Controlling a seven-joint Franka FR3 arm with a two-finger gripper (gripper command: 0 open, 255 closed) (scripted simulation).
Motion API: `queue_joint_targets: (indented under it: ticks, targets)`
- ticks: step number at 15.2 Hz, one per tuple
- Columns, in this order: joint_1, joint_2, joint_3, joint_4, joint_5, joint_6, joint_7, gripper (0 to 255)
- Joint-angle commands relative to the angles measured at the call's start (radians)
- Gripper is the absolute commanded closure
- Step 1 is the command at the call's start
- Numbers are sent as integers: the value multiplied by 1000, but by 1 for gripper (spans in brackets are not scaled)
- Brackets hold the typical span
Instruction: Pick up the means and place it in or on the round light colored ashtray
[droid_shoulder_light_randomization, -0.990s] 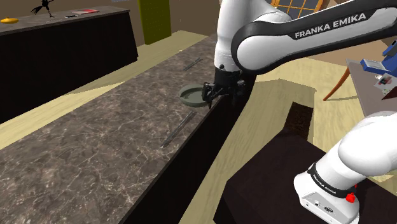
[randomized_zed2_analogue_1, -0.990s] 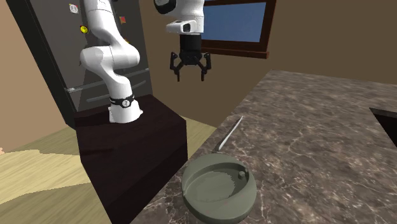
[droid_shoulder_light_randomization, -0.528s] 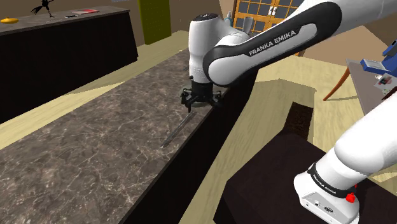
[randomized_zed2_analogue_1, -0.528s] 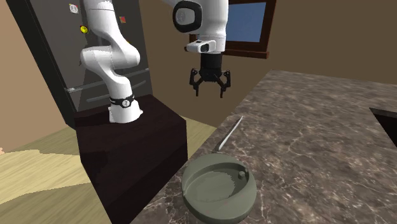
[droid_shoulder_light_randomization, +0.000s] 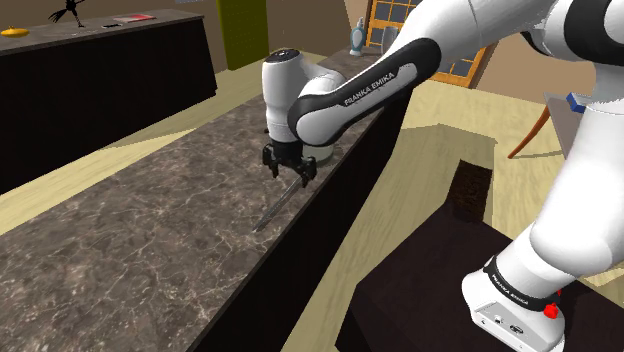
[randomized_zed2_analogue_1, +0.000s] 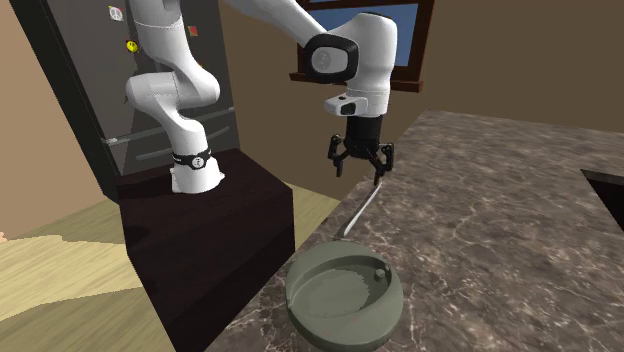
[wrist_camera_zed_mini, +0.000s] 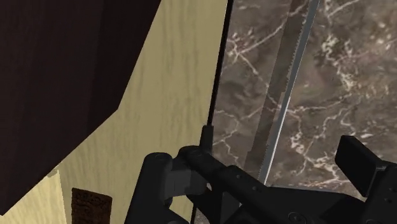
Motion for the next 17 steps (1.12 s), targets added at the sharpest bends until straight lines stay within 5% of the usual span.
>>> queue_joint_targets:
  ticks: [1,17]
  targets:
    - [37,89,-42,77,-50,-2,101,0]
    - [64,163,-82,70,-104,70,143,0]
